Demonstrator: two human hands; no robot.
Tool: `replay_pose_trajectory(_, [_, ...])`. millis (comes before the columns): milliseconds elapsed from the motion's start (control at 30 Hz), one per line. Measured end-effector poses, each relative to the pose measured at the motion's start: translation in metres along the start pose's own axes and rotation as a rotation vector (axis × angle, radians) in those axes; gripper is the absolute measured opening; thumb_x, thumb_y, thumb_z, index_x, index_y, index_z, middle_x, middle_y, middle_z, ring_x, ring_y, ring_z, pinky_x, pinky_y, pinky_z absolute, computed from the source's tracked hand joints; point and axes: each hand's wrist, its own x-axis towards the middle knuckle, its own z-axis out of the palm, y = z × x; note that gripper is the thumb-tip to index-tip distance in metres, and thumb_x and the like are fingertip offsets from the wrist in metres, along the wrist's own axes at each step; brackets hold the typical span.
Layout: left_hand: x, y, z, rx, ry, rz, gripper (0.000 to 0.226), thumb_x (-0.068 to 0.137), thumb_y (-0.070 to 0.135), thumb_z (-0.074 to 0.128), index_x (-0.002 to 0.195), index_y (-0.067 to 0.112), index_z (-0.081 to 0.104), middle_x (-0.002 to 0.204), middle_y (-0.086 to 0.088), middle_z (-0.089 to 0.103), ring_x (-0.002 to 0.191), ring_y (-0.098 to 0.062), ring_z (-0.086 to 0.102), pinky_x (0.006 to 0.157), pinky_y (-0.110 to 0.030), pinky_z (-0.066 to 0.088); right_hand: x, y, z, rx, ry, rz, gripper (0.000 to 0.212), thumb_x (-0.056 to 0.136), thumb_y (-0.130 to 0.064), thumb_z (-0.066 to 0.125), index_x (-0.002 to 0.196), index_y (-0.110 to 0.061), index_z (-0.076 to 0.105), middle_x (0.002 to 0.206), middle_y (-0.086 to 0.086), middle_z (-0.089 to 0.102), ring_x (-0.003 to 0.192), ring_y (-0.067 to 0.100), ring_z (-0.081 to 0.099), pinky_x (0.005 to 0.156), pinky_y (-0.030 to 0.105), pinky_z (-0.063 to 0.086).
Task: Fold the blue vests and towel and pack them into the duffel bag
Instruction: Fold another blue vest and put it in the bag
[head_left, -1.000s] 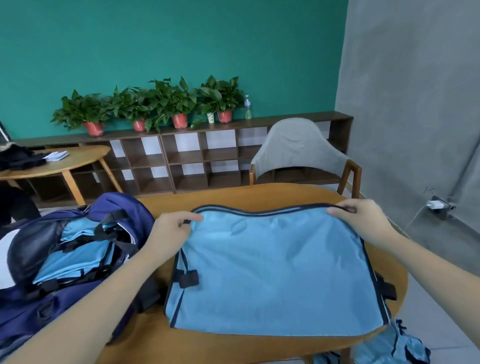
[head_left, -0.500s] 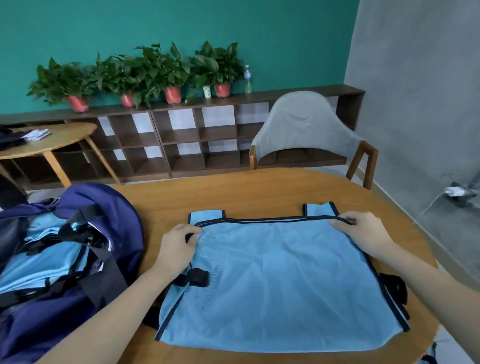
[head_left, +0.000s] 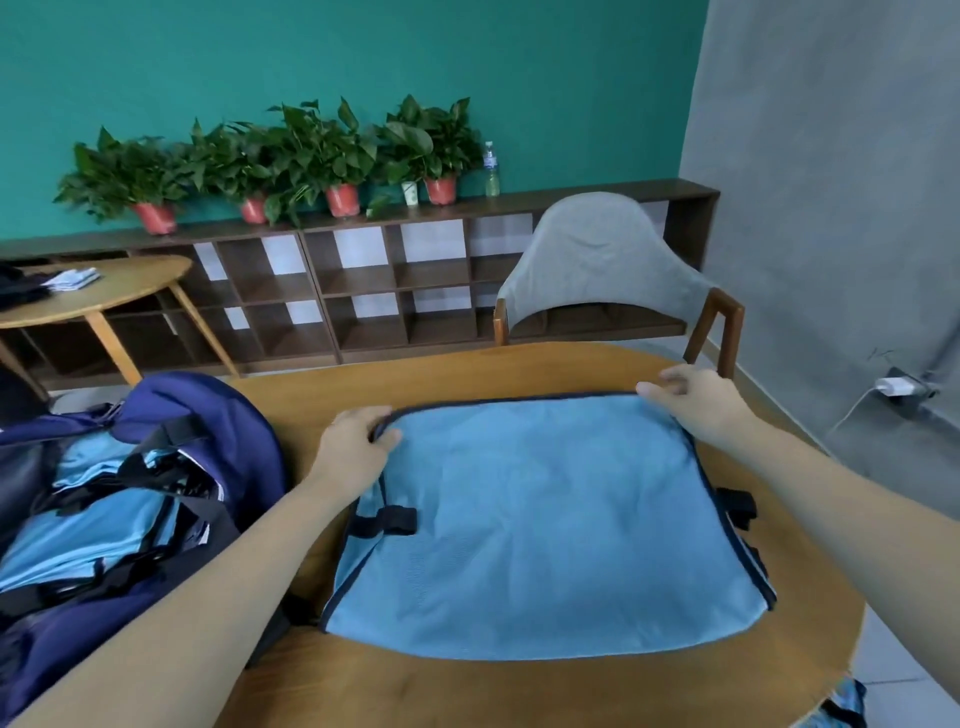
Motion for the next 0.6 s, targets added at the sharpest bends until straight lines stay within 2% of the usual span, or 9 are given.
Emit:
replay_pose_trajectory(67, [-0.015,0.003,0.007,0.034,-0.061,0.042,0.042,0.097,0.038,0.062,0.139,0.035,0.057,0.153,-0.005,0.046,0.145,-0.027,0.036,0.12,-0.047,0.026,-0.018,-0.003,0.009,-0.101,0.011,-0.009,0.057,0.096,-0.05,0.061,0.139,-0.014,0.053,0.129,0.006,0.064,0.115,0.025,0.062,0.096,0.037,0.051])
replay_pose_trajectory(100, [-0.03,0.01,0.009,-0.009,-0.066,0.086,0.041,0.097,0.036,0.064,0.138,0.036,0.058,0.155,-0.003,0.043,0.146,-0.025,0.035,0.121,-0.041,0.024,-0.033,-0.005,0.016,-0.15,0.029,-0.049,0.053,0.097,-0.047,0.061,0.139,-0.016,0.053,0.132,0.005,0.063,0.116,0.023,0.061,0.096,0.038,0.052])
replay_pose_trajectory(133, [-0.049,0.021,0.012,-0.066,-0.068,0.141,0.039,0.097,0.032,0.065,0.136,0.034,0.061,0.154,0.0,0.044,0.144,-0.02,0.039,0.118,-0.026,0.024,-0.05,-0.006,0.023,-0.197,0.036,-0.099,0.049,0.098,-0.045,0.06,0.138,-0.017,0.054,0.134,0.003,0.062,0.117,0.022,0.061,0.096,0.038,0.053])
replay_pose_trajectory(200, [-0.088,0.044,0.022,-0.167,-0.08,0.214,0.035,0.098,0.027,0.065,0.133,0.03,0.063,0.149,0.007,0.048,0.135,-0.008,0.048,0.103,0.0,0.021,-0.087,-0.011,0.044,-0.22,-0.022,-0.169,0.049,0.098,-0.047,0.057,0.139,-0.02,0.053,0.139,-0.002,0.058,0.117,0.018,0.06,0.095,0.035,0.051])
replay_pose_trajectory(233, [-0.106,0.053,0.03,-0.195,-0.1,0.232,0.034,0.099,0.027,0.063,0.133,0.03,0.064,0.148,0.01,0.049,0.132,-0.005,0.049,0.1,0.004,0.019,-0.106,-0.014,0.057,-0.217,-0.073,-0.191,0.05,0.099,-0.048,0.055,0.141,-0.021,0.052,0.141,-0.003,0.055,0.12,0.017,0.059,0.096,0.033,0.05])
replay_pose_trajectory(333, [-0.146,0.068,0.056,-0.185,-0.224,0.279,0.038,0.101,0.032,0.057,0.139,0.03,0.058,0.154,0.009,0.043,0.144,-0.005,0.036,0.112,-0.007,0.019,-0.147,-0.01,0.091,-0.296,-0.128,-0.288,0.055,0.1,-0.055,0.046,0.142,-0.021,0.049,0.147,-0.004,0.048,0.134,0.016,0.046,0.107,0.029,0.039])
replay_pose_trajectory(467, [-0.163,0.057,0.062,0.166,-0.294,0.244,0.058,0.103,0.059,0.034,0.156,0.036,0.03,0.167,0.004,0.017,0.155,-0.012,0.005,0.126,-0.039,0.001,-0.166,0.015,0.093,-0.469,-0.129,-0.281,0.08,0.092,-0.076,0.014,0.156,-0.03,0.029,0.164,-0.006,0.02,0.152,0.017,0.016,0.124,0.037,0.012])
replay_pose_trajectory(533, [-0.16,0.039,0.05,0.307,-0.295,0.145,0.072,0.098,0.072,0.019,0.16,0.037,0.014,0.169,0.002,0.004,0.155,-0.014,-0.006,0.126,-0.044,-0.005,-0.163,0.031,0.08,-0.51,-0.129,-0.203,0.084,0.09,-0.079,0.009,0.159,-0.033,0.017,0.168,-0.005,0.009,0.155,0.019,0.004,0.126,0.04,0.007])
replay_pose_trajectory(600, [-0.158,0.02,0.036,0.406,-0.293,0.045,0.081,0.093,0.078,0.008,0.161,0.035,0.005,0.17,0.001,-0.004,0.155,-0.015,-0.011,0.126,-0.043,-0.004,-0.162,0.043,0.069,-0.557,-0.116,-0.156,0.09,0.086,-0.082,0.005,0.161,-0.032,0.012,0.169,-0.003,0.006,0.155,0.019,0.003,0.126,0.038,0.007])
